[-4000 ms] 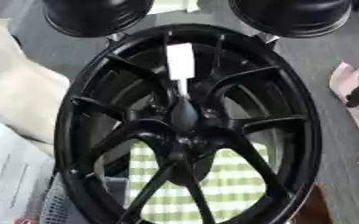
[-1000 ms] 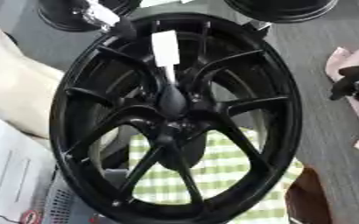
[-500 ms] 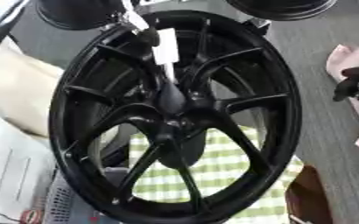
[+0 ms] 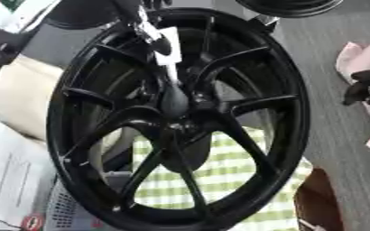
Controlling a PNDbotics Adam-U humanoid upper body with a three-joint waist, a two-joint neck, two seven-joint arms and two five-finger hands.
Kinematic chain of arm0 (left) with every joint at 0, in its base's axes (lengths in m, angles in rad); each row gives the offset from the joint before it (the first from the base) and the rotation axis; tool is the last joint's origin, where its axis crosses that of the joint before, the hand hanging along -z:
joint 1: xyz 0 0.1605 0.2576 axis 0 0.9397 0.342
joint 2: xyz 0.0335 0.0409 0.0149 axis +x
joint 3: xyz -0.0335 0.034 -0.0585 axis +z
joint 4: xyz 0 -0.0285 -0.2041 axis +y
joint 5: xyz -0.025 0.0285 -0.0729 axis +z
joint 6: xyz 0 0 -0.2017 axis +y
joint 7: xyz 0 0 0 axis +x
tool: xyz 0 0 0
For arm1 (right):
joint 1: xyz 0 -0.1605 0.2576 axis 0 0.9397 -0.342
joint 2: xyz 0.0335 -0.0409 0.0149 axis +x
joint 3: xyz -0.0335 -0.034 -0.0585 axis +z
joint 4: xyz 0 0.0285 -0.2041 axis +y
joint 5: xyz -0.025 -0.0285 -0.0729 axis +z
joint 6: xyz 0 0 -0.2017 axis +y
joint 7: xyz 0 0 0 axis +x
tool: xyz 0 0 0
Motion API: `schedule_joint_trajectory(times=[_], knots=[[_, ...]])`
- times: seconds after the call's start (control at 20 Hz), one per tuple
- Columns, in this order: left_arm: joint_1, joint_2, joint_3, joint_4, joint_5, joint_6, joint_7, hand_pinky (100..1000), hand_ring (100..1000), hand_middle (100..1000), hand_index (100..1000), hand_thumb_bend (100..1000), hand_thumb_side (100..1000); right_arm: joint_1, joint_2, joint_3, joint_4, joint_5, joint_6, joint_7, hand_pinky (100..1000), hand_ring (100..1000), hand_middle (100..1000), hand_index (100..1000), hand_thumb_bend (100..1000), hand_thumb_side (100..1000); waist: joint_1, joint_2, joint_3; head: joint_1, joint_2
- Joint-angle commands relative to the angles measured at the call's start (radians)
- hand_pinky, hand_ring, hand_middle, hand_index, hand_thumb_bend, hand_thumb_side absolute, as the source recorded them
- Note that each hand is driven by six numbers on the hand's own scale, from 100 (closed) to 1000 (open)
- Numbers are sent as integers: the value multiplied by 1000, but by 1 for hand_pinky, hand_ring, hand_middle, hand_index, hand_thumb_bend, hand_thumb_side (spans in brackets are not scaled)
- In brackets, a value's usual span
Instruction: Pull the pin out of the wheel hub.
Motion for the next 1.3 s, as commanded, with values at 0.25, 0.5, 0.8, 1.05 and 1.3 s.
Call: schedule_joint_trajectory(times=[0.25, 0.5, 0.8, 1.05, 1.3], knots=[[-25, 11, -13, -31, 0, 132, -114, 809, 788, 667, 793, 793, 363, -14, -11, 0, -11, 10, 6, -1, 824, 580, 578, 745, 100, 709, -3, -7, 2, -10, -37], [-25, 17, -36, -78, -25, 163, -114, 810, 785, 670, 805, 772, 368, -15, -8, 0, -12, 13, 7, 1, 824, 580, 577, 745, 100, 711, -4, 1, 5, -18, -69], [-24, 20, -61, -109, -58, 176, -114, 802, 769, 666, 795, 740, 351, -15, 1, 0, -10, 19, 11, 2, 824, 580, 577, 745, 100, 713, -5, 10, 8, -18, -81], [-20, 27, -73, -101, -144, 180, -114, 803, 754, 651, 777, 654, 353, -11, 4, -2, -8, 24, 11, 1, 824, 580, 577, 745, 100, 715, -4, 12, 10, -15, -89], [-19, 21, -62, -81, -177, 181, -114, 788, 733, 610, 742, 612, 348, -9, 8, -2, -6, 28, 12, 4, 824, 581, 577, 745, 100, 716, -4, 13, 9, -9, -92]])
